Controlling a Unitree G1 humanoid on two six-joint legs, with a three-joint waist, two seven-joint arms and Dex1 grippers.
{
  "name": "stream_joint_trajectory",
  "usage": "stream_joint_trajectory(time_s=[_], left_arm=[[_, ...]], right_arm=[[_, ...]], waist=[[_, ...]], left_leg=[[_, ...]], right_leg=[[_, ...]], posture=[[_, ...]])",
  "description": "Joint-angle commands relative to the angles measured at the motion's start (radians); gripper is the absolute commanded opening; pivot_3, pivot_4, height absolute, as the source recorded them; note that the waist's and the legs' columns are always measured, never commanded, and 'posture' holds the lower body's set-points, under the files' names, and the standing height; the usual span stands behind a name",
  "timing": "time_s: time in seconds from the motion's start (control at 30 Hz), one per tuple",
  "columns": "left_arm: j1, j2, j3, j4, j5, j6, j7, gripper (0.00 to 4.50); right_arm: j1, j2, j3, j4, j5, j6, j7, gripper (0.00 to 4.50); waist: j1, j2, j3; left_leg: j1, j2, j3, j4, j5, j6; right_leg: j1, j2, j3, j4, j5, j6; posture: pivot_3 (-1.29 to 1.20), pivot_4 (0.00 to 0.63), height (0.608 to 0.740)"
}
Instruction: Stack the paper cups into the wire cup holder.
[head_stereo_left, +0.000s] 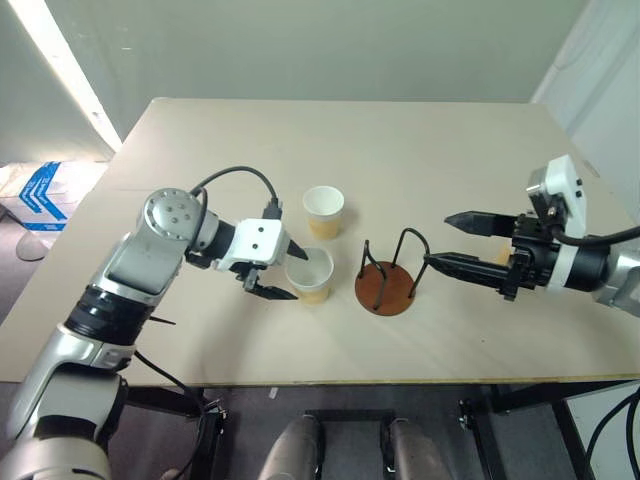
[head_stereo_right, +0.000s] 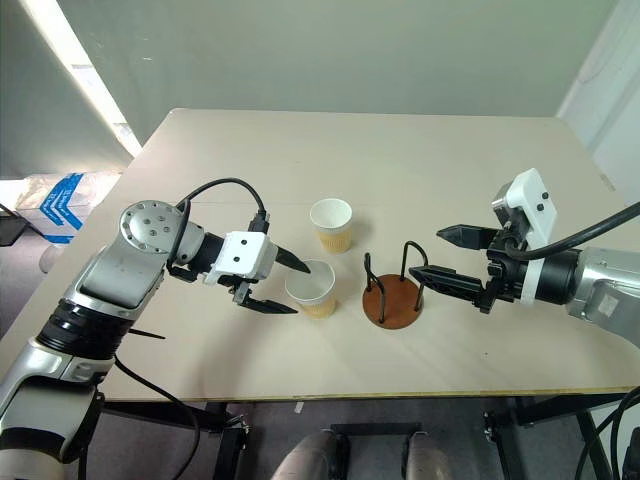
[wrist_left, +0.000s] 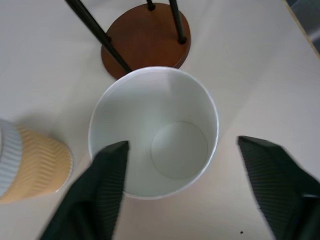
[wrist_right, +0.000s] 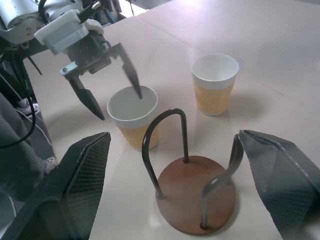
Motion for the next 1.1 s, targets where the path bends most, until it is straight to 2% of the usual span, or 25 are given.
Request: stream_joint_trajectory(time_s=[0.03,0.23,0.53,0.7,0.83,1.1], left_arm=[[-0.026,-0.007,0.004,0.0,-0.013,-0.018,-0.041,2.24],[-0.034,-0.015,0.003,0.023,-0.011,-0.033,-0.076,0.08],[-0.102,-0.032,0.009,0.097,-0.022,-0.049,-0.117,0.03],[-0.217,-0.027,-0.003,0.127,-0.174,0.031,-0.124,0.03],[-0.318,-0.029,-0.035,0.138,-0.293,0.084,-0.124,0.03],[-0.48,-0.039,-0.145,0.215,-0.444,0.064,-0.124,0.03]], right_arm=[[-0.004,-0.019,-0.049,-0.028,0.021,-0.038,-0.031,4.37],[0.004,-0.025,-0.066,-0.015,0.015,-0.097,-0.025,4.37],[0.145,-0.117,-0.154,-0.015,-0.061,-0.227,0.163,4.37],[0.203,-0.16,-0.258,-0.001,0.022,-0.195,0.222,4.37],[0.251,-0.146,-0.322,-0.039,0.11,-0.19,0.209,4.37],[0.33,-0.101,-0.327,-0.129,0.218,-0.236,0.075,4.37]], waist=[[0.0,0.0,0.0],[0.0,0.0,0.0],[0.003,0.0,0.0],[0.004,0.0,0.0],[0.005,0.0,0.0],[0.004,-0.001,0.0]], left_leg=[[0.0,0.0,0.0,0.0,0.0,0.0],[0.0,0.0,0.0,0.0,0.0,0.001],[-0.001,0.0,0.0,0.001,0.0,0.001],[-0.003,0.0,0.0,0.001,0.0,0.001],[-0.004,0.0,0.0,0.002,0.0,0.001],[-0.004,0.0,0.001,0.002,0.0,0.002]], right_leg=[[0.0,0.0,0.0,0.0,0.001,0.001],[0.0,0.0,0.0,0.0,0.001,0.001],[0.0,0.0,0.0,0.0,0.0,0.0],[-0.001,0.0,0.0,-0.001,0.001,0.001],[-0.001,0.0,0.0,-0.002,0.001,0.002],[-0.001,-0.001,0.0,-0.002,0.001,0.009]], posture=[[0.0,0.15,0.74],[0.0,0.15,0.74],[0.0,0.15,0.74],[0.0,0.15,0.74],[0.0,0.15,0.74],[0.0,0.15,0.74]])
